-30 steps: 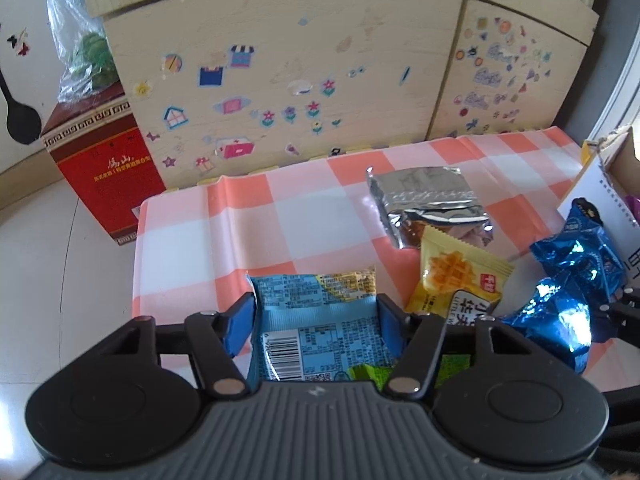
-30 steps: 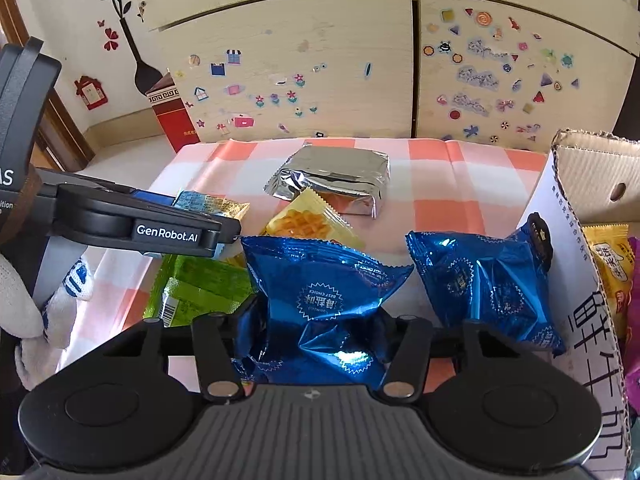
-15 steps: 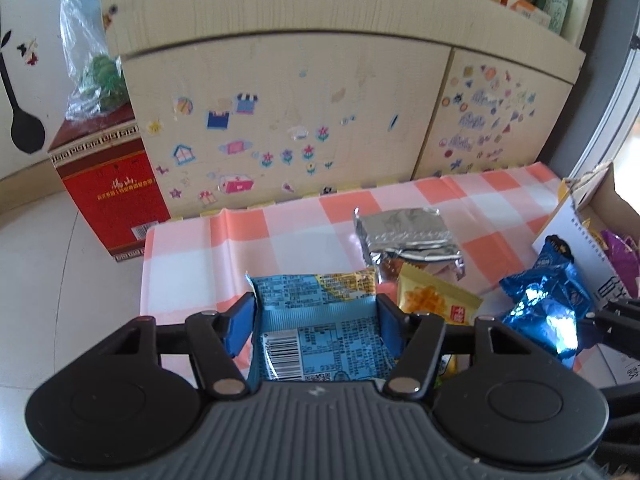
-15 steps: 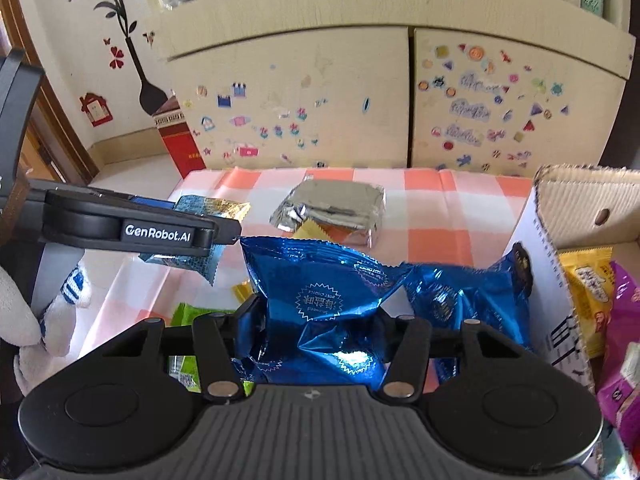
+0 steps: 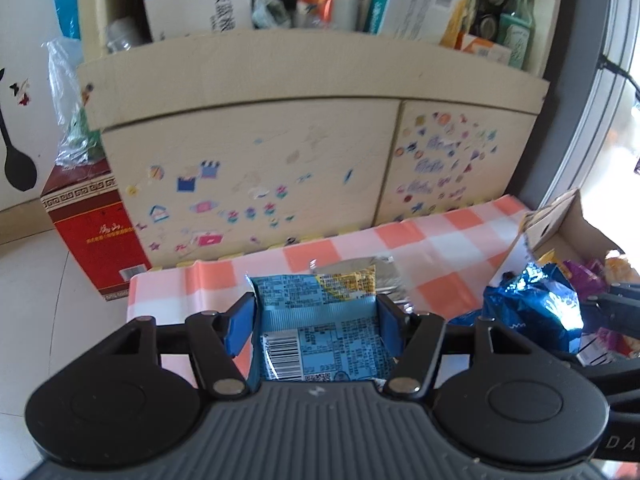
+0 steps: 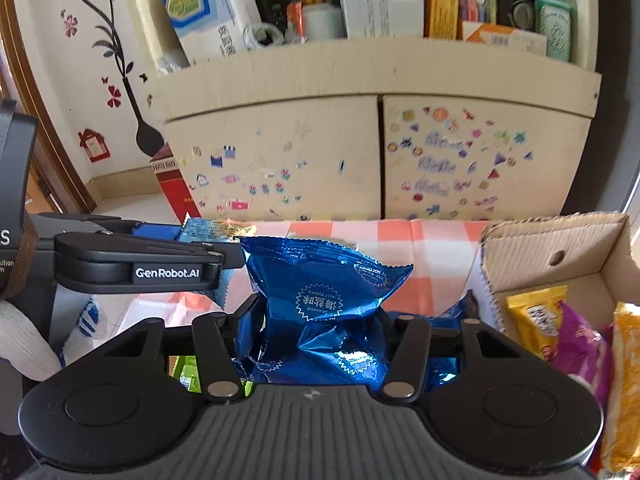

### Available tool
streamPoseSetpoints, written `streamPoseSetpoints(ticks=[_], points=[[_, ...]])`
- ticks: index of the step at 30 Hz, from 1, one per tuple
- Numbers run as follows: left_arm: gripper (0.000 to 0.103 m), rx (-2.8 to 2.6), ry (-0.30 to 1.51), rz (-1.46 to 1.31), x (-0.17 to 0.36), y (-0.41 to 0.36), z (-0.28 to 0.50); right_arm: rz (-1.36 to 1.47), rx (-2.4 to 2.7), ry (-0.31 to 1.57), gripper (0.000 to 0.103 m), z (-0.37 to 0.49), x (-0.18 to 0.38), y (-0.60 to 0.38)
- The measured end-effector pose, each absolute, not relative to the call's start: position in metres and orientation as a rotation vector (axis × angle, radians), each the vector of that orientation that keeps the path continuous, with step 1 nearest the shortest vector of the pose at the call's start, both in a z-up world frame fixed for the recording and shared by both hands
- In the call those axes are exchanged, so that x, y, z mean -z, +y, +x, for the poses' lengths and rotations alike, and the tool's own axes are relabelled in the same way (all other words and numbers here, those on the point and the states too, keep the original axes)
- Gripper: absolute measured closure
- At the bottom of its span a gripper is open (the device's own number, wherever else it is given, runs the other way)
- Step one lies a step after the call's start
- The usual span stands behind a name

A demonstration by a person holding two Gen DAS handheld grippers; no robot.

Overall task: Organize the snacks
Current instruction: 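Carry both packets into the box and open both grippers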

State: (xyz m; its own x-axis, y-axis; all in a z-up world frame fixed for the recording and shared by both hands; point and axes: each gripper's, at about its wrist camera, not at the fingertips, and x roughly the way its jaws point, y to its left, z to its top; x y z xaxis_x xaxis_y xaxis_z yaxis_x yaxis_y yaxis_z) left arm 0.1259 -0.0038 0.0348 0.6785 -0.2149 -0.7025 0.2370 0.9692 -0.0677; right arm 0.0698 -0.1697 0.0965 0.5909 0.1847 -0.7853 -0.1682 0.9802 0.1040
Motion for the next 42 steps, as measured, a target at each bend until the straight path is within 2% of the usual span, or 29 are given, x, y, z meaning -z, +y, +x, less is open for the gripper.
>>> streamPoseSetpoints(ticks=[24, 42], points=[[0.041, 0.454, 0.681, -0.083, -0.068, -0.091, 0.104, 0.156, 0.024, 0.742, 0.043, 0.047, -0.177, -0.27], [0.04, 0.706, 0.681, -0.036, -0.054, -0.187, 0.076, 0.221, 0.28, 0.797, 0.043, 0.013, -0.172, -0.344]])
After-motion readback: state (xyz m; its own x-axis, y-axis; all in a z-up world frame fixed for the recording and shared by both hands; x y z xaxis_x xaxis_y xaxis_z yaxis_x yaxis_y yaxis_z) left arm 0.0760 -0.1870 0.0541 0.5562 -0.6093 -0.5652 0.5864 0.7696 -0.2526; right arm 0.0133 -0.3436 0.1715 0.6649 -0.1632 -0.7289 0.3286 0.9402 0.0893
